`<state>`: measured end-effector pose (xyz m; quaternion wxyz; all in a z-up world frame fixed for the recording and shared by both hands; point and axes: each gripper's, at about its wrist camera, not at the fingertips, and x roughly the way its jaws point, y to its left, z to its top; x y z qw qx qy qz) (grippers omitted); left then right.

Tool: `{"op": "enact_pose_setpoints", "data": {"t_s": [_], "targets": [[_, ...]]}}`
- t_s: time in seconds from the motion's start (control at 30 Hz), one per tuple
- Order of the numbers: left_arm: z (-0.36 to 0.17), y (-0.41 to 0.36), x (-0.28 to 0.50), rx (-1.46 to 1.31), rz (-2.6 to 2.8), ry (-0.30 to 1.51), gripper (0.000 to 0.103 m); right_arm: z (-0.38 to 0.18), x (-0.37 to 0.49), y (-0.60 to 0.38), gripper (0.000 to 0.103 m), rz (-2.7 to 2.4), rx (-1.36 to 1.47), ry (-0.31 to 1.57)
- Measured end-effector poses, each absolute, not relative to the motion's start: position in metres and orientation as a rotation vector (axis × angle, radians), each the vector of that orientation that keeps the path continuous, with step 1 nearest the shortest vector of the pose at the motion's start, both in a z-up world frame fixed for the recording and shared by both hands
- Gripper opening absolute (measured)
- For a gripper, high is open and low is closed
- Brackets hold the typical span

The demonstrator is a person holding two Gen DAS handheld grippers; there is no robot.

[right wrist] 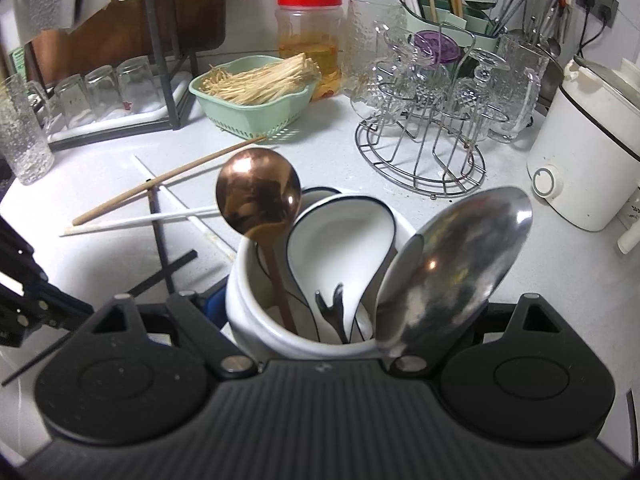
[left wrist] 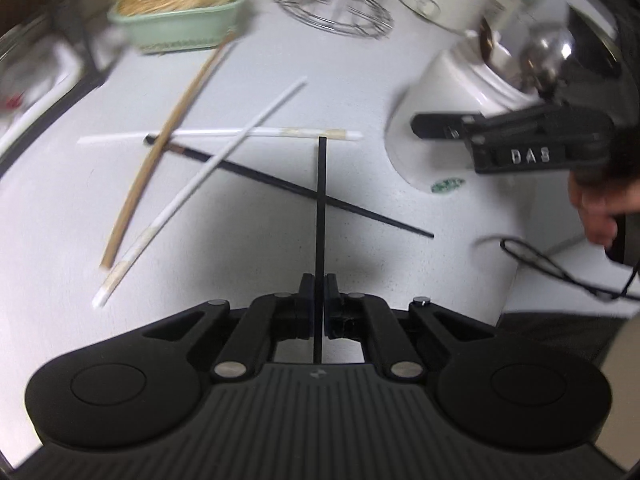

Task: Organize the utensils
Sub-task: 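Grasp one black chopstick with the left tool and lift it, then carry the black chopstick over the mug and lower it inside with left tool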

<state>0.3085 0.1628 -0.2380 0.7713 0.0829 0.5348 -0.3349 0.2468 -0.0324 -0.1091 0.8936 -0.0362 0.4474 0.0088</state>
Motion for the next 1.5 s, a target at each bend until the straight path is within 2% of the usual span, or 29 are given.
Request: {"op": "enact_pose_setpoints", "data": {"t_s": [0.63, 1.13, 1.5], "targets": [[-0.180, 0.161, 0.275, -0.231, -0.371, 0.949, 0.005, -0.107, 0.230, -0.027, 0.092, 0.293, -0.174, 0.901], [-0.138, 0.133, 0.300, -0.237, -0.389, 0.814, 0.005, -0.105, 0.220, -0.023, 0.092, 0.365, -0.200, 0.891], [-0.082, 0.107, 0.317, -0.227, -0.478, 0.669, 0.005, -0.105, 0.221, -0.024, 0.092, 0.381, -0.205, 0.893]]}}
